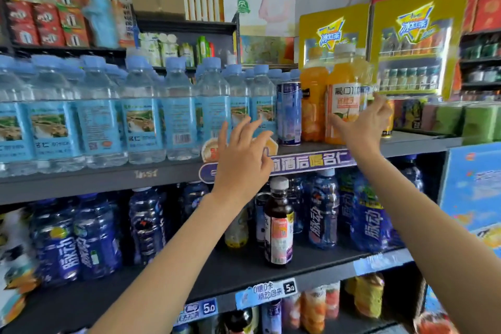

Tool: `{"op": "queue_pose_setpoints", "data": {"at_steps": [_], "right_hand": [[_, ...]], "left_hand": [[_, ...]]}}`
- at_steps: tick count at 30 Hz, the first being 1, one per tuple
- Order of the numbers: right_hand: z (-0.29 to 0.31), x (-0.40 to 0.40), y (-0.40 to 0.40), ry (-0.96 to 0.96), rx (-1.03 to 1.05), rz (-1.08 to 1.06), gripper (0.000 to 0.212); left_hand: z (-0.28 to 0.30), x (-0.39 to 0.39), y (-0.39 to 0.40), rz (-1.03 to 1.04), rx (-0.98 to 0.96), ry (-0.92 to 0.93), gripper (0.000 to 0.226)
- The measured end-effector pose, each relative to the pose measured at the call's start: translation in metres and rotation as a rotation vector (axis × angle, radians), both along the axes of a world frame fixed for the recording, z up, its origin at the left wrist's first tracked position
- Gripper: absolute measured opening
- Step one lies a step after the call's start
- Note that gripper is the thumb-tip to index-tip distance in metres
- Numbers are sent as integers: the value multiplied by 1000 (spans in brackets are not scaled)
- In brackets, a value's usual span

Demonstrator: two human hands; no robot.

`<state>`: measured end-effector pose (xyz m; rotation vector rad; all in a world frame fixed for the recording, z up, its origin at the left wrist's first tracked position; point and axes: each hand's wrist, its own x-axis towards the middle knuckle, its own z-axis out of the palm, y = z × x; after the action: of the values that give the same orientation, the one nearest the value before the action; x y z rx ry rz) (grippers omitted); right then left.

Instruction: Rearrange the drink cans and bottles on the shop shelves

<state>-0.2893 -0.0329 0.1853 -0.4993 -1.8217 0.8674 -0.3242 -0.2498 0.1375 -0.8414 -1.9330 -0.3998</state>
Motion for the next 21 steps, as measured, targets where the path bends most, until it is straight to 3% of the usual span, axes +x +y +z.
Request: {"op": "queue_pose_setpoints", "data": {"at_steps": [4, 7, 10, 15, 21], "right_hand": [[-7, -21, 34, -92, 110, 110, 96], [-7, -32, 40, -54, 144, 96, 91], [-13, -36, 32, 89, 143, 228, 81], [-5, -21, -25, 265, 246, 451, 83], [18, -4, -136, 448, 241, 713, 88]], "left_hand": [[-9, -7, 19, 145, -29, -44, 43], [-8, -6, 19, 155, 35, -64, 42], [-6, -3, 9, 118, 145, -124, 43], [-1, 13, -33, 145, 376, -150, 35], [1, 48, -126, 329, 383, -145, 36]]}}
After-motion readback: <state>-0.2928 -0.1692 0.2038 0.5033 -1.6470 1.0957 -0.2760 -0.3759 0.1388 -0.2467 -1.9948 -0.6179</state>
